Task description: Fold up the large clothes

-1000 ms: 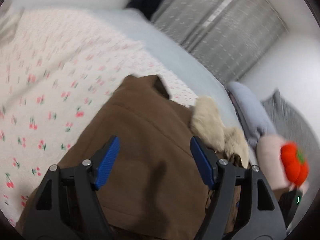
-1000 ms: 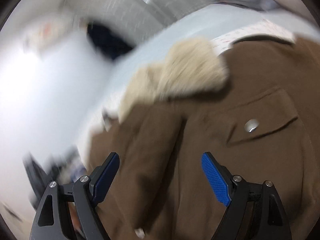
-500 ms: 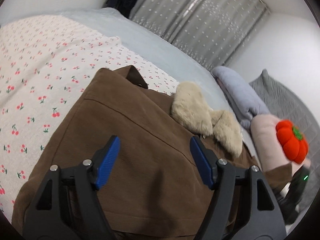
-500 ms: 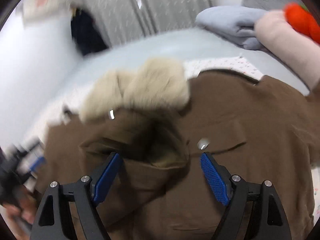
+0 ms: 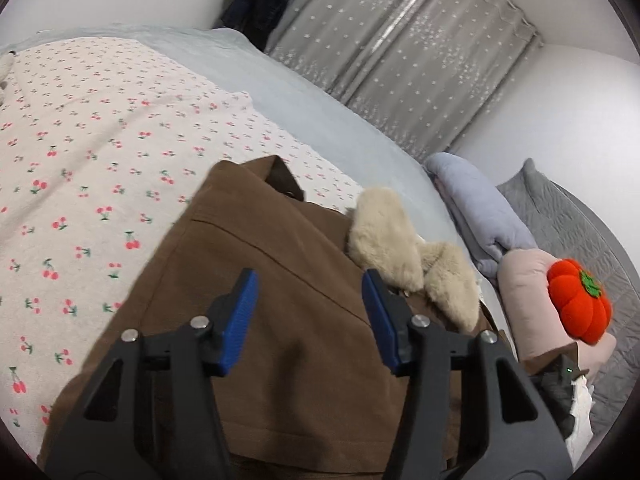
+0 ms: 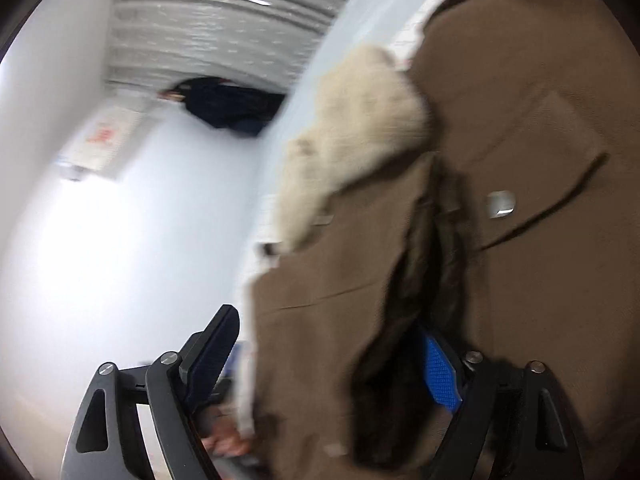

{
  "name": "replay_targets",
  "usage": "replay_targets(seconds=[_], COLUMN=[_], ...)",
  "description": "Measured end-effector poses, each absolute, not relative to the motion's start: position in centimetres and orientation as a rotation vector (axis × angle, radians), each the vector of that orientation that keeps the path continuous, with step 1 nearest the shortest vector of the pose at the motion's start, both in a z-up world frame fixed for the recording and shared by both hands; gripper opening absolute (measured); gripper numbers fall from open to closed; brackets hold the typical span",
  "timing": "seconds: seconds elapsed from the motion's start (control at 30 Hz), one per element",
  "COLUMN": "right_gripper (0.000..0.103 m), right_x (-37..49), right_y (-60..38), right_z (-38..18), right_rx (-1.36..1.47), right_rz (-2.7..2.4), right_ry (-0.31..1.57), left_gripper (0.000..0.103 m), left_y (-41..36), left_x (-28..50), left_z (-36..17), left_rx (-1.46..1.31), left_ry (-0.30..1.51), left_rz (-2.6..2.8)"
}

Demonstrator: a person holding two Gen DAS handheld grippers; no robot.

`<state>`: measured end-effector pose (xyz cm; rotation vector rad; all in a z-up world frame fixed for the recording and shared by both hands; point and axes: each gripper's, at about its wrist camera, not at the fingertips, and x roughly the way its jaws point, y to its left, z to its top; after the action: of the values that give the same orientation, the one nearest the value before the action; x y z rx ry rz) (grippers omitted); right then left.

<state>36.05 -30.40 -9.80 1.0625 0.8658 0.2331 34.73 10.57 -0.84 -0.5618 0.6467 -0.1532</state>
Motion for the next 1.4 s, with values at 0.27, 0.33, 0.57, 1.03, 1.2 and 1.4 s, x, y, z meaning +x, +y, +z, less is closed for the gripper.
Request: replay_targets(seconds=[0.27, 0.33, 0.57, 1.03, 1.2, 1.4], right_gripper=[0.003, 0.004, 0.019, 0.016, 0.042, 0.076], right_x=[36.7, 37.2, 37.7, 39.5, 38.6, 33.3], right_y=[-27.5, -27.6, -28.3, -32.1, -32.0, -38.4], right_z=[-4.6, -5.1, -8.7, -8.6, -7.6, 1.0], right_rx=[0.647, 0.542, 0.463, 0.544, 0.487, 0.444], right_rz=[0.087, -0.002, -0.103, -0.098, -0.199, -0.38], right_ry=[0.717, 0.734, 0.914, 0.818, 0.873, 0.762], left_gripper=[0.045, 0.045, 0.044, 0.066, 0.073, 0.083], left_y=[6.6, 5.6, 2.9, -2.2, -3.6, -1.3], left_x=[35.0, 36.6, 36.9, 35.9, 35.5, 34.8], left_z=[-0.7, -3.0, -4.6, -4.1, -3.7, -1.6], left_rx=[-0.413, -0.367, -0.157, -0.016, 0.057, -0.168], left_ry=[0.666, 0.816, 0.9, 0.879, 0.868, 0.78], left_rz=[-0.273, -0.226, -0.138, -0.347, -0.364, -0.449])
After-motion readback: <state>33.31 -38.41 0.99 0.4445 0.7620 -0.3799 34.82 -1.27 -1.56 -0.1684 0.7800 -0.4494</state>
